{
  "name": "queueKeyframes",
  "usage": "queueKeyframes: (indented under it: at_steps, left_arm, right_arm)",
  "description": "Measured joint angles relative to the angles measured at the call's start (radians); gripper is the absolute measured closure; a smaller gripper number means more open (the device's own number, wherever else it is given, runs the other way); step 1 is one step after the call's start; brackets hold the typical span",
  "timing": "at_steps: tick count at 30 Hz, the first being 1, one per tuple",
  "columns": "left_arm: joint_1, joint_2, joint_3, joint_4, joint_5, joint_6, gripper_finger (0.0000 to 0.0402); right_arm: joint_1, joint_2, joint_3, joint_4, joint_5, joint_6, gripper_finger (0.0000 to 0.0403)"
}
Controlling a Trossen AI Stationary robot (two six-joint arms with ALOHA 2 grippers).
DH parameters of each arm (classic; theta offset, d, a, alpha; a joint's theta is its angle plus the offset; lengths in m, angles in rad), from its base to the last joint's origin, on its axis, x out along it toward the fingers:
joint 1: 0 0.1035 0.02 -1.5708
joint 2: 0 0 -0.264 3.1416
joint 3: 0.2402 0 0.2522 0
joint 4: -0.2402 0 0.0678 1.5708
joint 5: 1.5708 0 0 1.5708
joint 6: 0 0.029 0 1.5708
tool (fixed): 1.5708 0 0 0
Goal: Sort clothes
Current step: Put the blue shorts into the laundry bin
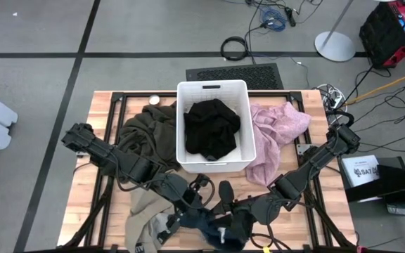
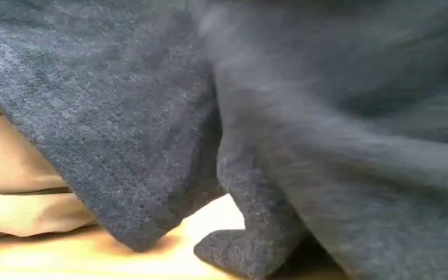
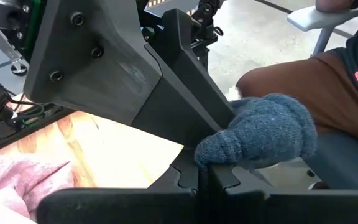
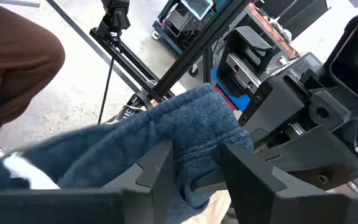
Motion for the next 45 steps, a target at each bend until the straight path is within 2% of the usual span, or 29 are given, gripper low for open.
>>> queueKeyframes:
  at_steps: [3,6,9,11,13,18,22,29,32,36,41,45]
  left_arm:
    - [0.000,0.000,0.000,-0.003,-0.006,0.000,0.0401]
    - [0.001,0.000,0.000,-0.025,-0.057,0.000,0.0401]
    - [0.004,0.001,0.000,-0.042,-0.074,-0.016,0.0401]
    - [0.006,0.002,0.000,-0.046,-0.075,-0.026,0.0401]
    - [0.004,0.002,0.000,-0.049,-0.074,-0.026,0.0401]
    - [0.004,-0.001,0.000,-0.053,-0.074,-0.026,0.0401]
    - [0.004,-0.001,0.000,-0.050,-0.101,-0.026,0.0401]
    - [0.010,-0.020,0.000,0.007,-0.277,-0.067,0.0401]
    - [0.017,-0.045,0.002,0.011,-0.318,-0.106,0.0401]
    - [0.032,-0.075,0.002,-0.006,-0.323,-0.199,0.0401]
    - [0.031,-0.091,0.002,-0.002,-0.325,-0.236,0.0401]
    - [0.026,-0.093,0.002,-0.009,-0.324,-0.262,0.0401]
  right_arm:
    - [0.000,0.000,0.000,-0.002,0.001,0.010,0.0282]
    - [0.007,-0.006,0.001,-0.038,0.012,0.068,0.0286]
    - [0.021,-0.027,0.001,-0.114,0.073,0.222,0.0290]
    - [0.039,-0.054,0.001,-0.211,0.150,0.361,0.0293]
    - [0.051,-0.086,0.001,-0.312,0.176,0.490,0.0295]
    - [0.085,-0.125,0.002,-0.504,0.086,0.813,0.0298]
    - [0.118,-0.090,-0.025,-0.504,0.047,0.967,0.0298]
    - [0.189,0.019,-0.053,-0.506,0.046,1.213,0.0298]
    - [0.204,0.048,-0.054,-0.505,0.078,1.296,0.0298]
    - [0.202,0.066,-0.054,-0.505,0.080,1.347,0.0287]
    - [0.194,0.069,-0.055,-0.502,0.100,1.321,0.0241]
    - [0.186,0.069,-0.055,-0.483,0.207,1.275,0.0195]
